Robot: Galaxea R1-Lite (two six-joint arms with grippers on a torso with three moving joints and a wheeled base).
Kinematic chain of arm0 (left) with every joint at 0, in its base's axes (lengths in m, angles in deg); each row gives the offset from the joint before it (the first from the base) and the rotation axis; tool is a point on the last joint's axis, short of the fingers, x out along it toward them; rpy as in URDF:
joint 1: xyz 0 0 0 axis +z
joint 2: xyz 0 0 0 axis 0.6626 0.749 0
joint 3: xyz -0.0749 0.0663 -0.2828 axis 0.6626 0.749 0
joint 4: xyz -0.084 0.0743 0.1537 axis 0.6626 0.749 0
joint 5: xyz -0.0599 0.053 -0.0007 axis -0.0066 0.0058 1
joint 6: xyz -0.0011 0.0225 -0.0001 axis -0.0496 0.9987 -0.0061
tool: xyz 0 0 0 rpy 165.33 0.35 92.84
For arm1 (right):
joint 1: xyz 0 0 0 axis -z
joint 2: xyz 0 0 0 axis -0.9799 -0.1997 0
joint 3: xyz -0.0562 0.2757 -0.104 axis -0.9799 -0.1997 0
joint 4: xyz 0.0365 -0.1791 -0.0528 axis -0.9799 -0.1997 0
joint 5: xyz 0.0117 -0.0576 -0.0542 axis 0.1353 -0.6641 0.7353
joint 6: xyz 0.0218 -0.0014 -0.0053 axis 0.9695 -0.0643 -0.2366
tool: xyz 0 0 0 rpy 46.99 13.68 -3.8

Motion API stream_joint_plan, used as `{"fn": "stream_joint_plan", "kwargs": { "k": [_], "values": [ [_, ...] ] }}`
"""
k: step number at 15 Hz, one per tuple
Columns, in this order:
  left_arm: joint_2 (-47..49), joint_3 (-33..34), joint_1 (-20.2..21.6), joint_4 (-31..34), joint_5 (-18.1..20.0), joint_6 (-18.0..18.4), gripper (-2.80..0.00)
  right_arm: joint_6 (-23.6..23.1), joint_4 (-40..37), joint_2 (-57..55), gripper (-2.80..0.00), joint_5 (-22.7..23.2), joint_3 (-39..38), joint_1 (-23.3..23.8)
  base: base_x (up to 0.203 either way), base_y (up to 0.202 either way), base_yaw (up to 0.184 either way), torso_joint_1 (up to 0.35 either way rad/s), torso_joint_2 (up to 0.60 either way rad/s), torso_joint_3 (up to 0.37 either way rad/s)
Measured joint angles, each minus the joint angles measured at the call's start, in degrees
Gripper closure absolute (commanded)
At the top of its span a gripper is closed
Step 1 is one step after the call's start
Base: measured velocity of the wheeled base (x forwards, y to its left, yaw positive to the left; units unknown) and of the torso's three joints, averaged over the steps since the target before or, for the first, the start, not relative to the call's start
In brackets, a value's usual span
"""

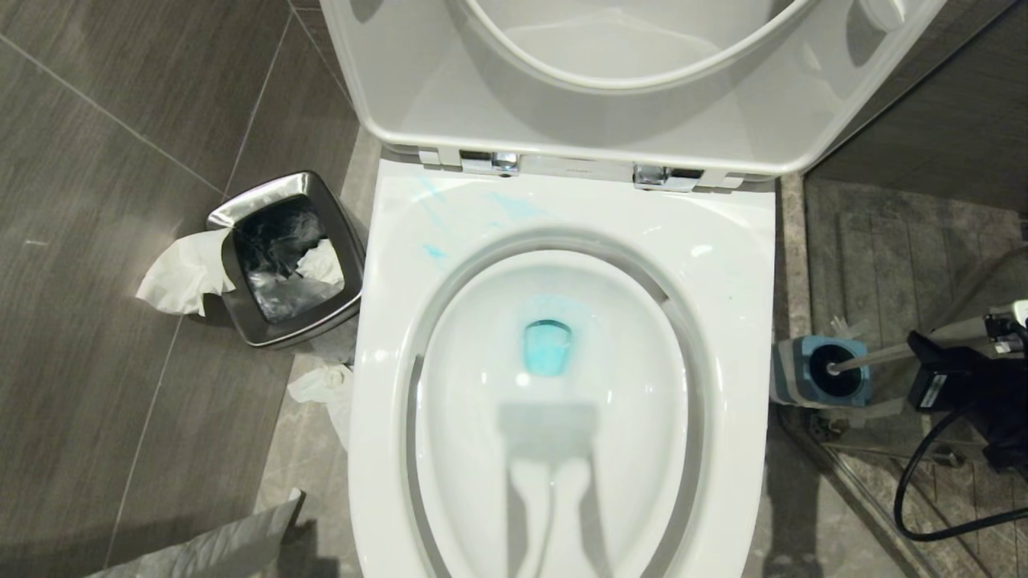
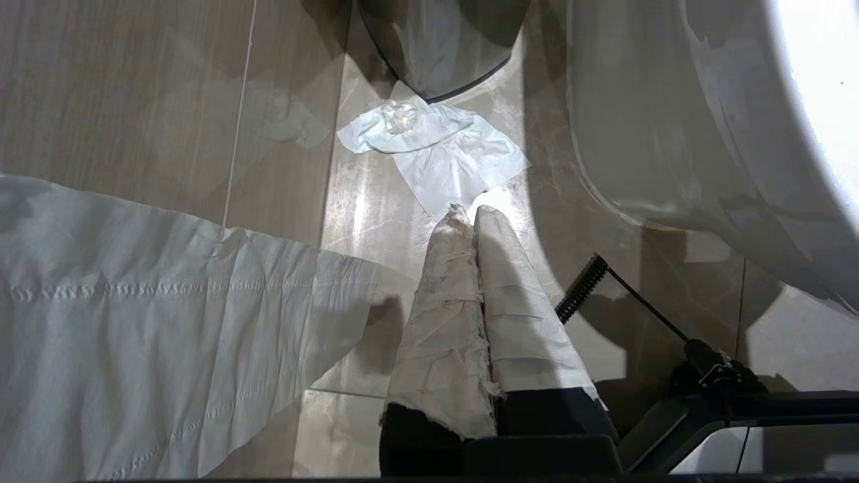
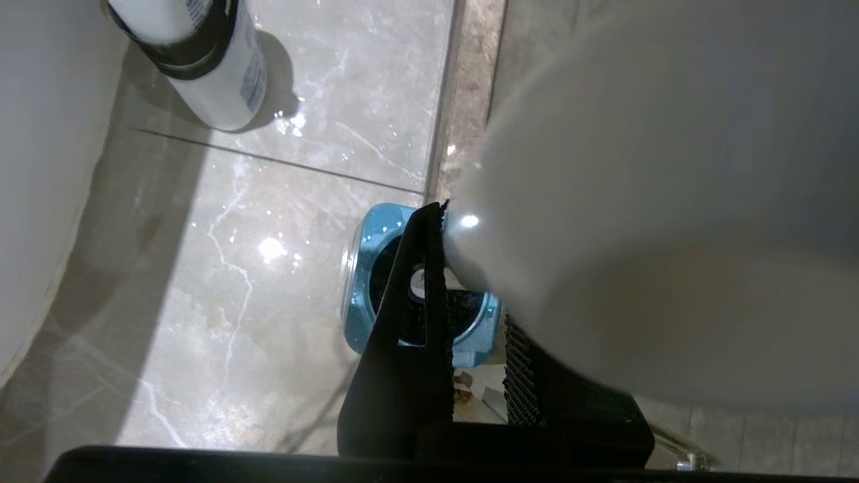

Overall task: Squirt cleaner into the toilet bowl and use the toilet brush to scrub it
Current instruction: Scrub the toilet bowl

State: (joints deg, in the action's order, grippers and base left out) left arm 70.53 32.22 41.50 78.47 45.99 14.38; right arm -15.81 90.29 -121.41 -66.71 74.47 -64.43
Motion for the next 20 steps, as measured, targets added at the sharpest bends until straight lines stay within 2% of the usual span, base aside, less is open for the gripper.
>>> {"fn": "stream_joint_plan", "kwargs": {
  "k": [16,18,20],
  "values": [
    [0.0,0.0,0.0,0.0,0.02,0.03,0.0,0.31,-0.33,12.5,0.0,-0.74,-4.13,0.0,0.0,0.0,0.0,0.0,0.0,0.0],
    [0.0,0.0,0.0,0.0,0.0,0.02,0.0,1.13,-3.72,16.1,0.0,-0.76,-3.39,0.05,0.0,0.0,0.0,0.0,0.0,0.0],
    [0.0,0.0,0.0,-0.02,0.03,0.02,0.0,1.74,-10.85,20.85,0.0,-0.72,0.55,0.02,0.0,0.0,0.0,0.0,0.0,0.0]
  ]
}}
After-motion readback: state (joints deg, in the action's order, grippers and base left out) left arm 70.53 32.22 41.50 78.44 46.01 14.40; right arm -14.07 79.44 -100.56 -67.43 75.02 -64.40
